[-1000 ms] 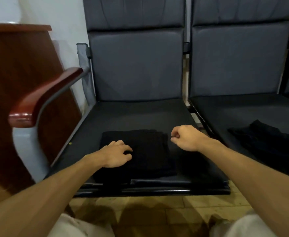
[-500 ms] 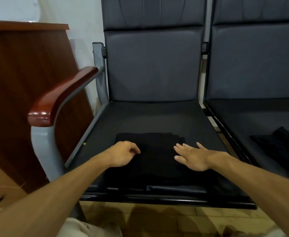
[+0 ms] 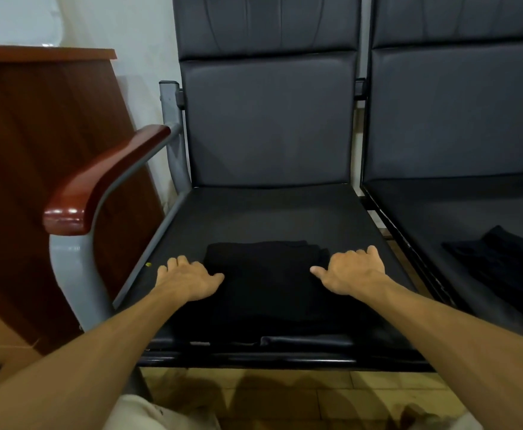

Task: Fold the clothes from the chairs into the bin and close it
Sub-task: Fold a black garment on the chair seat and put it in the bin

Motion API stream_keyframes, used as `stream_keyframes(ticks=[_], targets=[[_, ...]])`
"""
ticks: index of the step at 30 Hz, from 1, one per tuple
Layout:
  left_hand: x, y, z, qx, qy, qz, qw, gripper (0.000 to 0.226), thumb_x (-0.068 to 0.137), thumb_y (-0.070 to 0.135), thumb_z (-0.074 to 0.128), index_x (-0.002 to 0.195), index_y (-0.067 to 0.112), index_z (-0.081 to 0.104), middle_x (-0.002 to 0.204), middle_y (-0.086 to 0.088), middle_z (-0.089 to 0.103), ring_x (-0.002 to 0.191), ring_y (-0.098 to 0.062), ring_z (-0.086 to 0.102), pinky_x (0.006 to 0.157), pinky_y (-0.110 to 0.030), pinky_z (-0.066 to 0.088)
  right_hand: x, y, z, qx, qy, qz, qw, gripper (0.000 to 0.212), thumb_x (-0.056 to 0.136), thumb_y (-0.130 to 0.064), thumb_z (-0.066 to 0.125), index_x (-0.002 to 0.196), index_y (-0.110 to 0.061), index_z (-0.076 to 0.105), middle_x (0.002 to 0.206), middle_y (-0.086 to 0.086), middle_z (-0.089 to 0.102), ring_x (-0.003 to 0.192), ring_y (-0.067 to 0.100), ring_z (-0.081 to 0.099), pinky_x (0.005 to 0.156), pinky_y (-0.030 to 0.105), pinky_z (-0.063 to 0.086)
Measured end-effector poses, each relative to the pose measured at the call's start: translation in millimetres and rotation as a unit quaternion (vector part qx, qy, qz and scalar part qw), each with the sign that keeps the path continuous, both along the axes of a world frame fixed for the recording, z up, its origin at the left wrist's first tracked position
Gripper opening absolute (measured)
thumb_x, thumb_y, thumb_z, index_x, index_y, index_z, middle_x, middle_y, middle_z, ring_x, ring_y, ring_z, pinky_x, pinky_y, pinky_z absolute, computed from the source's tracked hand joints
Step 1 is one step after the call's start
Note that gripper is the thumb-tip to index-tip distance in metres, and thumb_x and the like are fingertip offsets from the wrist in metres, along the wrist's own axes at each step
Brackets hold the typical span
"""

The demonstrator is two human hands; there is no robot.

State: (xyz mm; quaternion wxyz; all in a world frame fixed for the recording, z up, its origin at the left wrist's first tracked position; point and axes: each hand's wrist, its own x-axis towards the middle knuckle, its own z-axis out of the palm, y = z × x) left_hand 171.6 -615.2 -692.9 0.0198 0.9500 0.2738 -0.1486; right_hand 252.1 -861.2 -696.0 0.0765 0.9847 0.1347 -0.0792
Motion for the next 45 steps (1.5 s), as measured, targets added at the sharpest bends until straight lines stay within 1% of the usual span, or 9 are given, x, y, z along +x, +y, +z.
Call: stream_keyframes(ticks=[4,8,11,14,17,22,32,38,45], targets=[[0,-7,-2,-0.062,-0.013,-0.007,0.998,0.058,0.095,0.053,0.044,0.135,0.011,0.047,0.147,-0.015,0.035,0.136,-0.032,0.032,0.109,-0.040,0.029,4,17,-4,0.044,0.086,-0.029,0.995,0.065,0.092,-0.070,0.031,0.115,-0.018,0.062,0.123,0.004,0.061,0.122,0.024,0.052,0.113,0.043,0.016],[1,-16,1,-0.219,-0.147,0.047,0.964,0.050,0.099,0.034,0.046,0.136,0.002,0.033,0.124,-0.013,0.050,0.111,-0.026,0.052,0.087,-0.034,0.045,6,32,-4,0.116,0.119,-0.035,0.985,0.025,0.097,-0.041,0.047,0.092,-0.018,0.057,0.115,0.001,0.062,0.106,0.021,0.054,0.111,0.041,0.020],[4,-25,9,-0.368,-0.217,0.145,0.892,0.053,0.099,0.019,0.047,0.142,0.000,0.022,0.111,-0.012,0.052,0.097,-0.022,0.053,0.075,-0.031,0.044,9,35,1,0.203,0.127,-0.047,0.970,0.023,0.100,-0.033,0.045,0.093,-0.014,0.055,0.113,0.005,0.060,0.096,0.021,0.054,0.097,0.035,0.037],[4,-25,16,-0.523,-0.220,0.272,0.777,0.032,0.092,0.014,0.055,0.123,0.008,0.047,0.115,-0.017,0.056,0.095,-0.031,0.058,0.067,-0.038,0.050,8,32,10,0.286,0.126,-0.079,0.947,0.033,0.102,-0.027,0.045,0.124,-0.004,0.052,0.126,0.012,0.055,0.107,0.025,0.056,0.082,0.031,0.044],[1,-26,22,-0.607,-0.178,0.324,0.704,0.023,0.094,0.024,0.054,0.107,0.006,0.060,0.102,-0.017,0.064,0.086,-0.031,0.061,0.060,-0.038,0.046,9,23,8,0.315,0.123,-0.110,0.935,0.024,0.099,-0.011,0.042,0.121,-0.005,0.051,0.123,0.014,0.052,0.098,0.024,0.054,0.080,0.032,0.044],[8,-32,20,-0.549,-0.211,0.311,0.746,0.045,0.094,0.015,0.059,0.135,0.008,0.043,0.118,-0.018,0.054,0.086,-0.033,0.057,0.061,-0.043,0.049,12,8,6,0.359,0.123,-0.169,0.910,0.029,0.101,-0.020,0.047,0.122,-0.002,0.052,0.123,0.016,0.054,0.111,0.031,0.054,0.081,0.033,0.042],[-1,-50,30,-0.369,-0.346,0.070,0.860,0.046,0.098,0.035,0.050,0.139,0.017,0.042,0.140,-0.009,0.049,0.122,-0.027,0.050,0.099,-0.037,0.043,5,-22,18,0.338,0.057,-0.166,0.925,0.031,0.101,-0.032,0.047,0.091,-0.003,0.055,0.110,0.018,0.058,0.101,0.032,0.057,0.078,0.032,0.043],[-33,-30,65,-0.326,-0.453,0.016,0.830,0.031,0.099,0.039,0.044,0.125,0.025,0.053,0.119,-0.003,0.061,0.107,-0.024,0.058,0.091,-0.041,0.048,-23,-9,45,0.481,0.023,-0.128,0.867,0.032,0.102,-0.022,0.040,0.123,-0.004,0.056,0.124,0.011,0.058,0.114,0.028,0.054,0.102,0.041,0.043],[-118,29,106,-0.420,-0.568,0.119,0.698,0.022,0.100,0.031,0.045,0.118,0.024,0.057,0.114,0.000,0.062,0.105,-0.020,0.059,0.092,-0.039,0.049,-88,75,105,0.603,0.116,-0.021,0.789,0.015,0.098,-0.021,0.055,0.101,-0.014,0.068,0.104,0.008,0.070,0.095,0.022,0.067,0.090,0.036,0.054]])
